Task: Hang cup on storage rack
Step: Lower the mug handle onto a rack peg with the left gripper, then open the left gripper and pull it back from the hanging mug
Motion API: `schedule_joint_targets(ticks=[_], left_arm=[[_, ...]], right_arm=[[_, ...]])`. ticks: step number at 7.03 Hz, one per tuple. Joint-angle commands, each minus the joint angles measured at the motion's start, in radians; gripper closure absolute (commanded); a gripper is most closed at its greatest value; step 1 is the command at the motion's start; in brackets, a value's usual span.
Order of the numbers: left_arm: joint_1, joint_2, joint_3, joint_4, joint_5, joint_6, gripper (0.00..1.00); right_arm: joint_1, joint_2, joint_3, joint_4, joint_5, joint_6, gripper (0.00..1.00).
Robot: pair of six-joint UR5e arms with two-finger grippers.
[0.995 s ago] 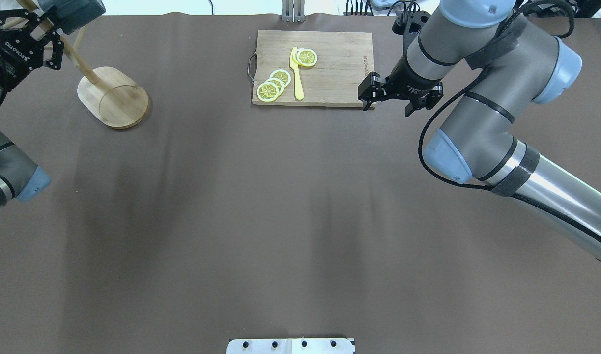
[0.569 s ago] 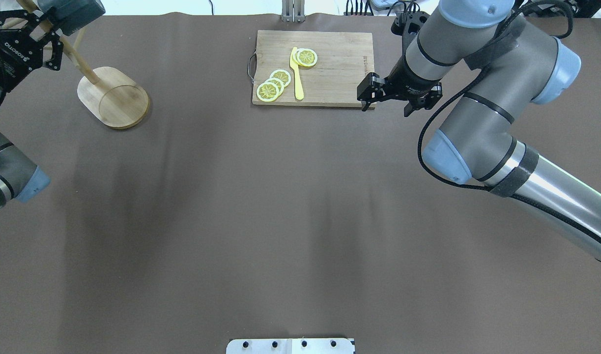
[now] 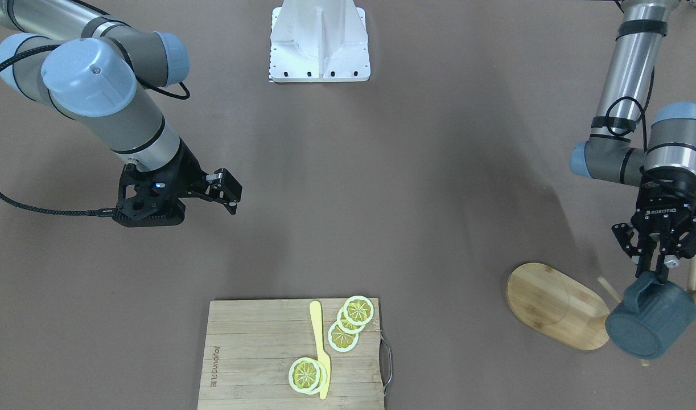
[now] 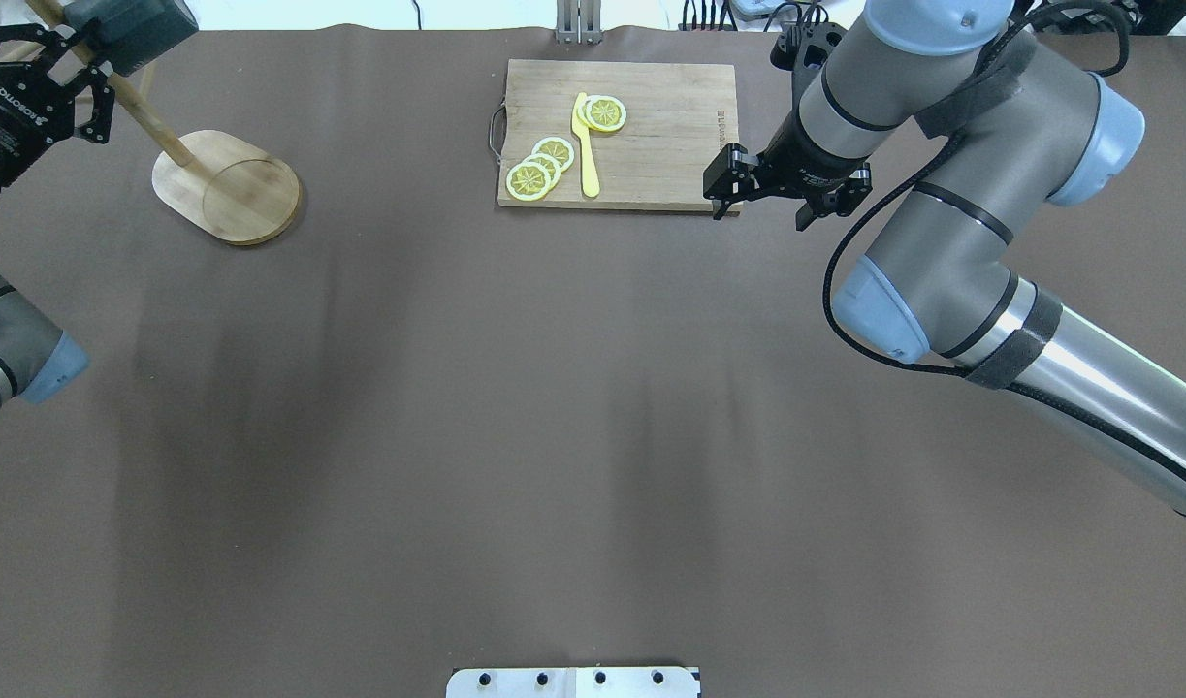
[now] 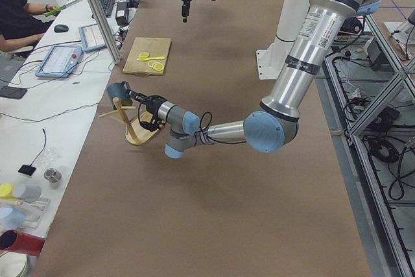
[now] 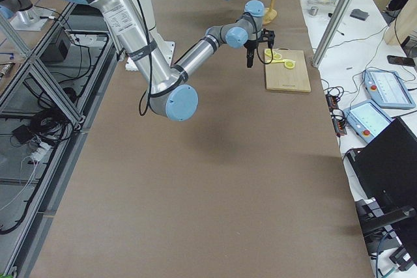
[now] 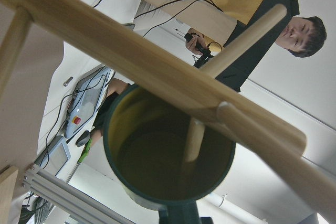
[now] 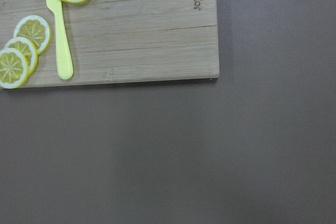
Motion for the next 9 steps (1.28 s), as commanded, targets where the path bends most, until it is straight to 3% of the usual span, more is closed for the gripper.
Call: schedule_joint_targets(ticks=[1,5,9], left_arm=[[-0.004,0.004,0.006,0.010,0.000,-0.005,0.02],[-0.005,0.023,-0.023,0.013,-0.004,-0.014,0.02],[-0.004,0.180,-0.277,0.015,-0.012,-0.014,0.01]], right_arm=[[-0.001,0.001,0.000,0.000,0.000,0.000,0.00],[-0.004,-0.002,0.000,0.000,0.000,0.000,0.00],[-0.007,-0.008,0.000,0.000,0.003,0.000,0.00]])
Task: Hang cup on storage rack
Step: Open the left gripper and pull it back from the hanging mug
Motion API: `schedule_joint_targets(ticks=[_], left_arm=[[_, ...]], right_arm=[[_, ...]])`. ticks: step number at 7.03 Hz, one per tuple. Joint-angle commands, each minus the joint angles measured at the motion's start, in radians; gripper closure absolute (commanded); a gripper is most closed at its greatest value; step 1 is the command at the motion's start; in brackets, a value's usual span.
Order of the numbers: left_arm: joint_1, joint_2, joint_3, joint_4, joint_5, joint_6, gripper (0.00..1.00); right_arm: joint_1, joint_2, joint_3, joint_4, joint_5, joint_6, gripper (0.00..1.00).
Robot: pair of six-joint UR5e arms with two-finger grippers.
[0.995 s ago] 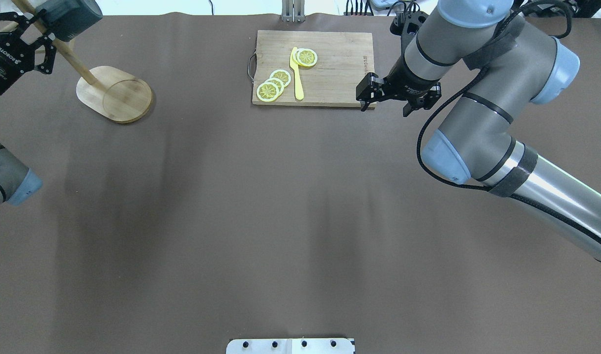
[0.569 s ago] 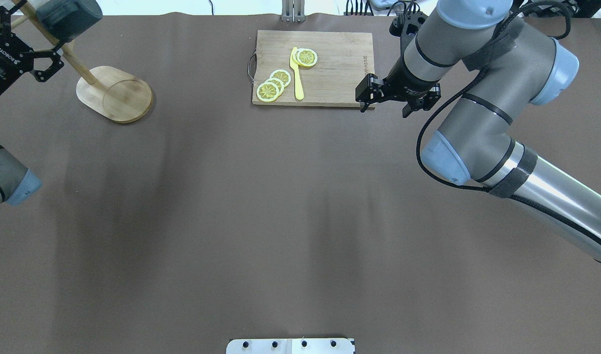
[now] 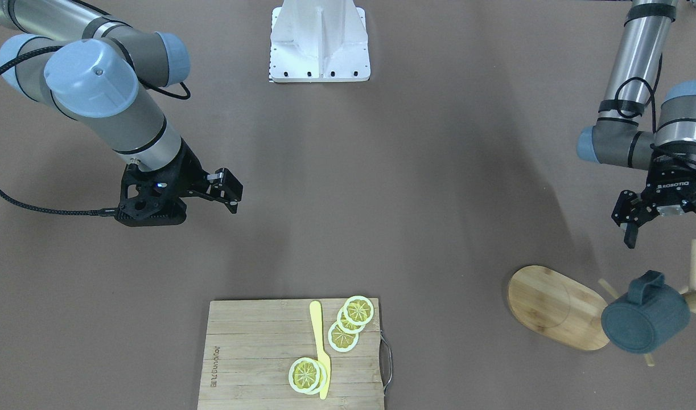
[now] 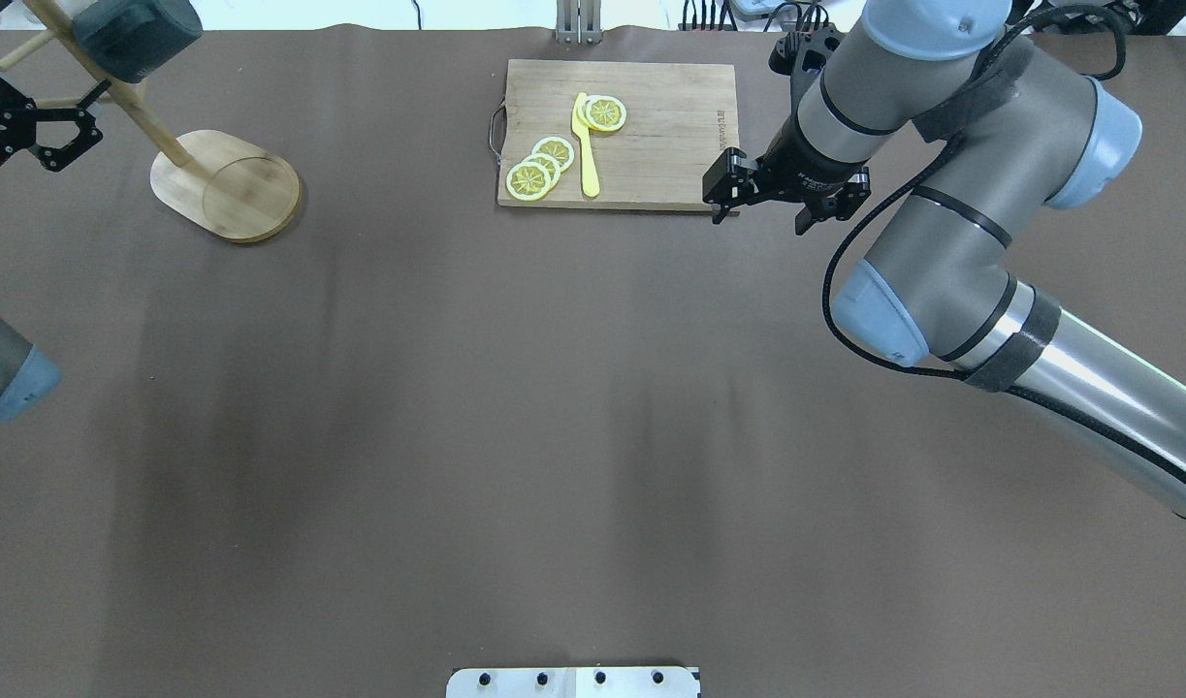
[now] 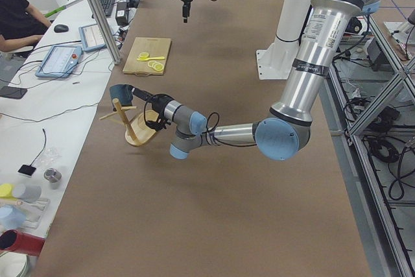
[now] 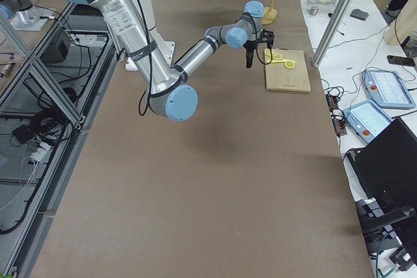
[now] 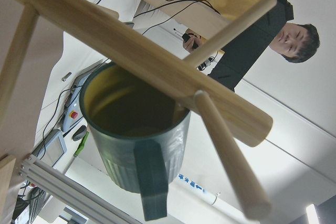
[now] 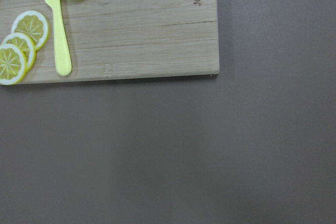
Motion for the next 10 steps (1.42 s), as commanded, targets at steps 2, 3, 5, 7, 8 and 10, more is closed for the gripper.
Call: schedule_joint_targets(ticks=[2,3,5,7,8,10], left_arm=[[0.001,0.156,-0.223,-0.003,-0.002,0.000,0.01],[0.001,0.218,-0.311,0.004,-0.001,0.006,0.01],[-0.005,0.307,-0.429,0.007,0.001,0.263,0.01],[-0.054,0.315,-0.500,0.147,-0.001,0.667,0.01],[-0.097,0.348,-0.567,0.256,-0.001,0.839,0.01],[-0.172,0.442,-0.660,0.378,0.001,1.224,0.01]], right_arm=[[-0.006,-0.005,0.000,0.000,0.002,0.000,0.00],[-0.008,-0.008,-0.002,0.000,0.005,0.000,0.00],[-0.006,-0.032,-0.003,0.003,0.008,-0.014,0.00],[0.046,-0.078,-0.009,0.003,0.011,-0.078,0.00],[0.086,-0.116,-0.015,0.000,0.011,-0.165,0.00],[0.176,-0.175,-0.052,0.000,0.010,-0.303,0.00]])
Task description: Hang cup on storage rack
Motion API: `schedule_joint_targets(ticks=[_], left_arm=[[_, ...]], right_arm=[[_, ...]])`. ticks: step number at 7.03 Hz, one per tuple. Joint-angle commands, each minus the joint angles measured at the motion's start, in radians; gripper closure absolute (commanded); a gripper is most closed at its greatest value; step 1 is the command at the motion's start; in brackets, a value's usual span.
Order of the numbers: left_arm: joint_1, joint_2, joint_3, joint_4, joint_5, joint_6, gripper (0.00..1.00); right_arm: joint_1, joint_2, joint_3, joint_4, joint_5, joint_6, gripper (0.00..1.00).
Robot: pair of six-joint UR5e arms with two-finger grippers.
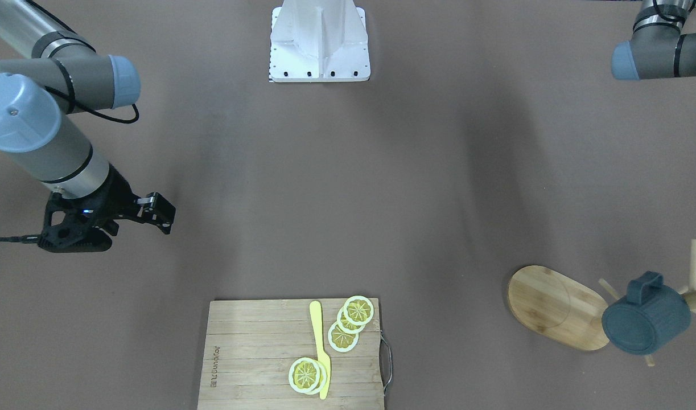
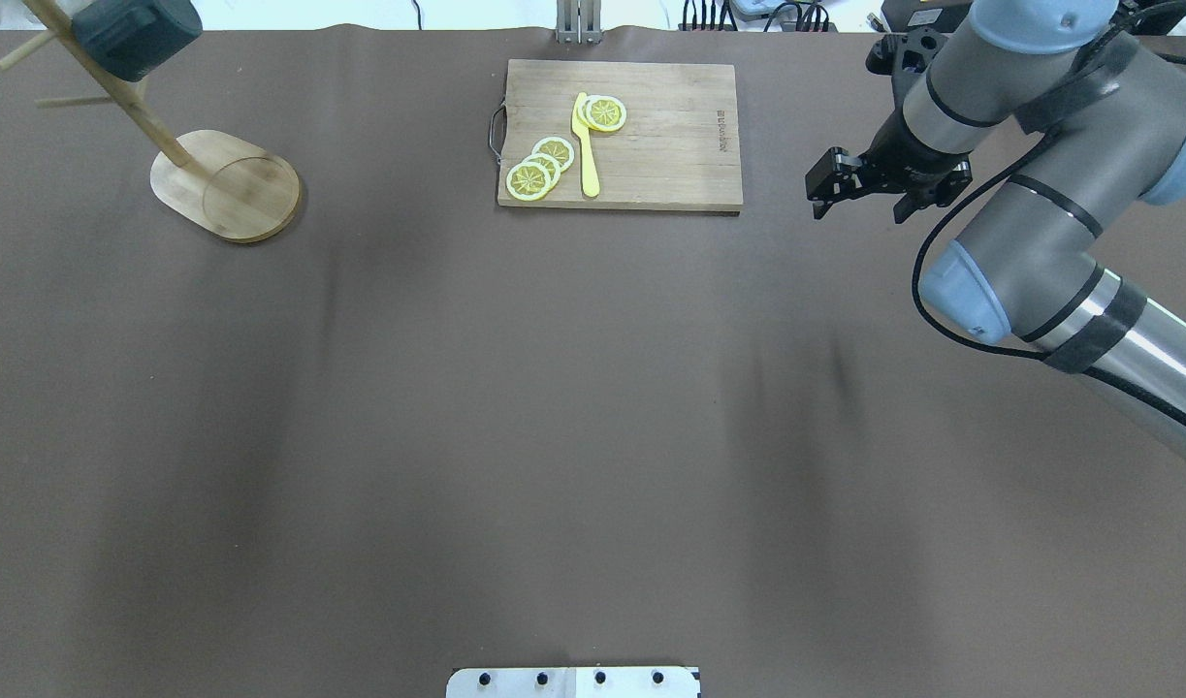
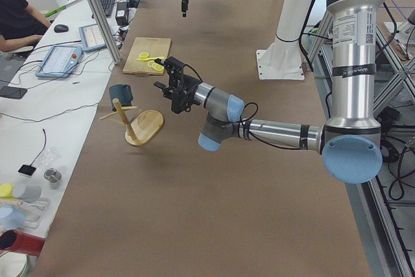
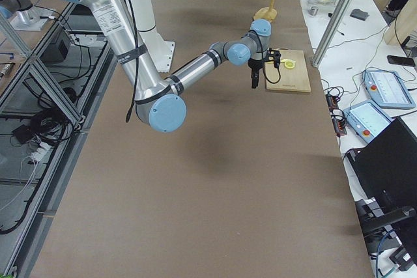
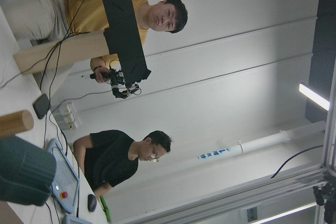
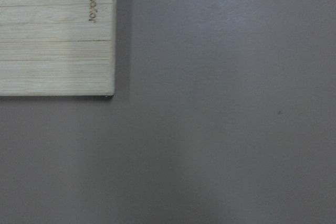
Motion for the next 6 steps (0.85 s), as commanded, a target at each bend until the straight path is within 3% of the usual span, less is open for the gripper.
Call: schedule_joint_targets(ticks=[1,3,6], left_arm=[[-0.106,0.083,-0.035,0.123,0.000,0.386,0.01],[-0.209,0.077,-0.029,0.294,-0.002,0.667,0.02],[-0.368,0.013,-0.032,0.702,-0.031,1.116,0.02]], right_arm=[[0.099,-0.083,-0.023,0.000,0.000,-0.180,0.00],[0.178,-0.161,-0.048,0.003,-0.003,-0.342,0.00],[0.331,-0.227,-0.129,0.009,0.015,-0.565,0.00]])
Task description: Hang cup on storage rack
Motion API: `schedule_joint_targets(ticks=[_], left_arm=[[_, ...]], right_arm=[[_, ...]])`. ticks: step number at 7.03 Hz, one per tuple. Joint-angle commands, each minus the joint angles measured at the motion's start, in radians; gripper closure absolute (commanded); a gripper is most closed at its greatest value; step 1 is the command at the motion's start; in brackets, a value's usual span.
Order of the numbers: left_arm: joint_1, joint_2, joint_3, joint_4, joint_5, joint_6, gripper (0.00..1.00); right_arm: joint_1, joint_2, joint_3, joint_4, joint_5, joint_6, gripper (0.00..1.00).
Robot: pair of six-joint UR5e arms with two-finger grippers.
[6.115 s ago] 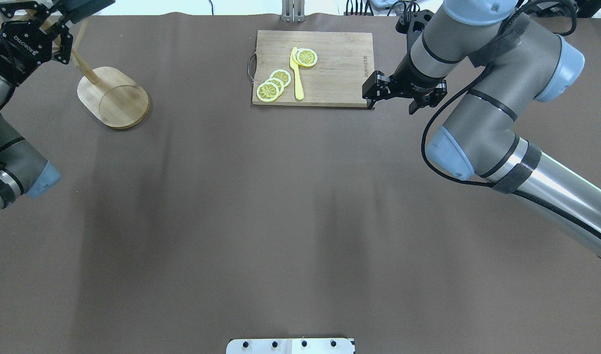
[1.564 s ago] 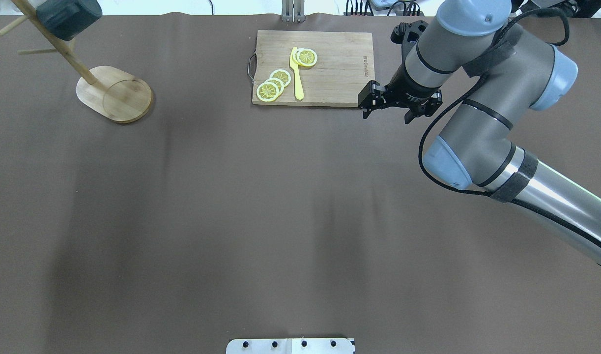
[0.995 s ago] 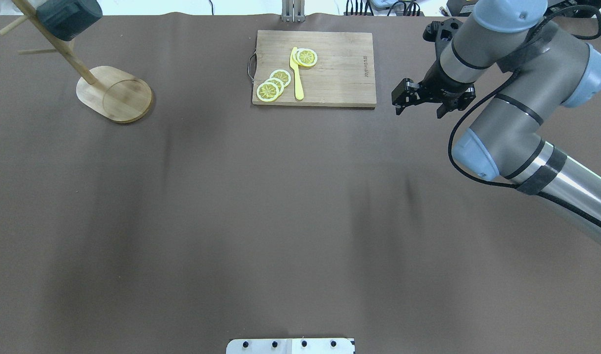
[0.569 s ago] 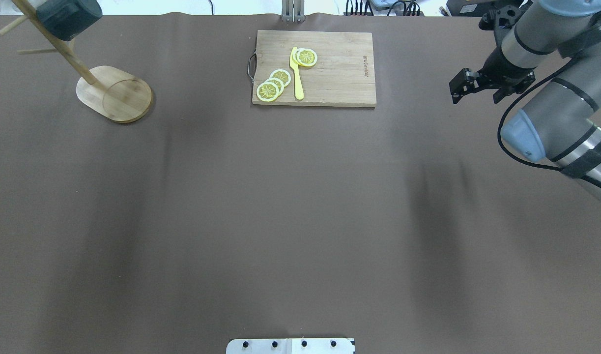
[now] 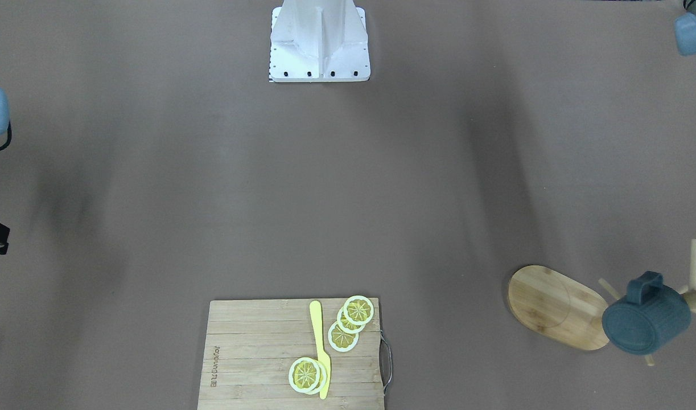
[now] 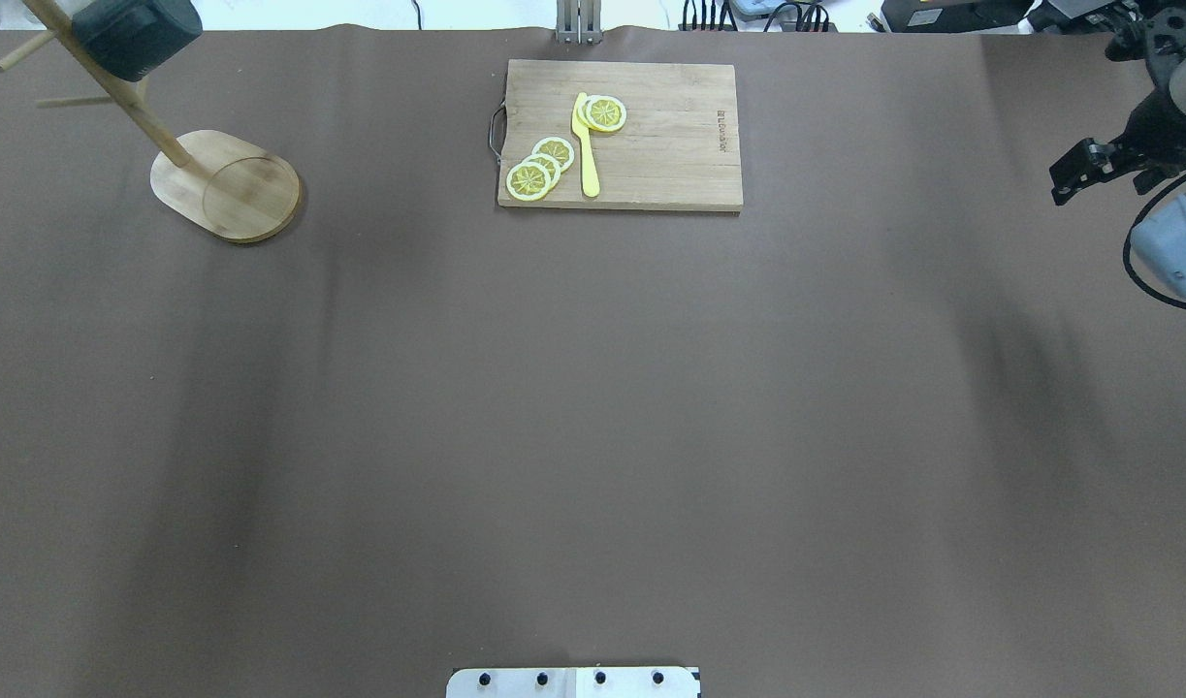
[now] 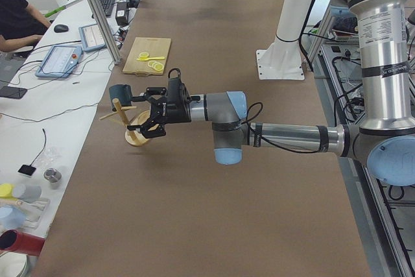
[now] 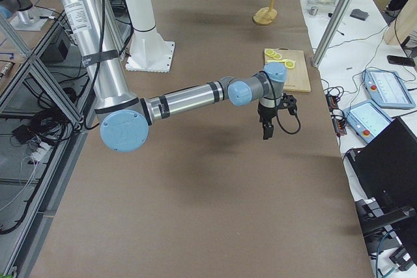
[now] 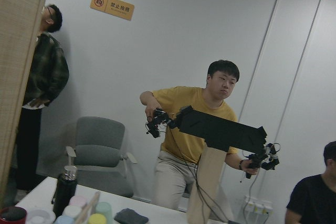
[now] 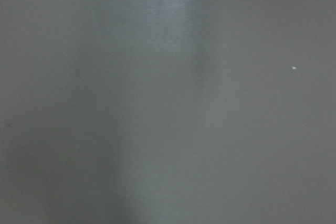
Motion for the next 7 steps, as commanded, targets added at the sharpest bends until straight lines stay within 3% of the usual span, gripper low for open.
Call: schedule_joint_targets(ticks=[1,3,5,7], left_arm=[[-0.176,-0.102,0.012,0.353,-0.131,0.314,0.02],[-0.313,-0.221,0.106,0.615,-0.410,0.416,0.02],[-0.319,-0.241,0.266,0.692,-0.591,0.490,0.02],[-0.310,-0.268,0.282,0.890,-0.803,0.478,0.02]], right_arm=[[0.119,-0.058,-0.044,0.002,0.062,-0.150,0.00],[0.219,-0.121,-0.045,0.002,0.123,-0.204,0.00],[0.291,-0.172,-0.038,-0.005,0.165,-0.206,0.00],[0.291,-0.208,-0.042,-0.005,0.163,-0.201,0.00]])
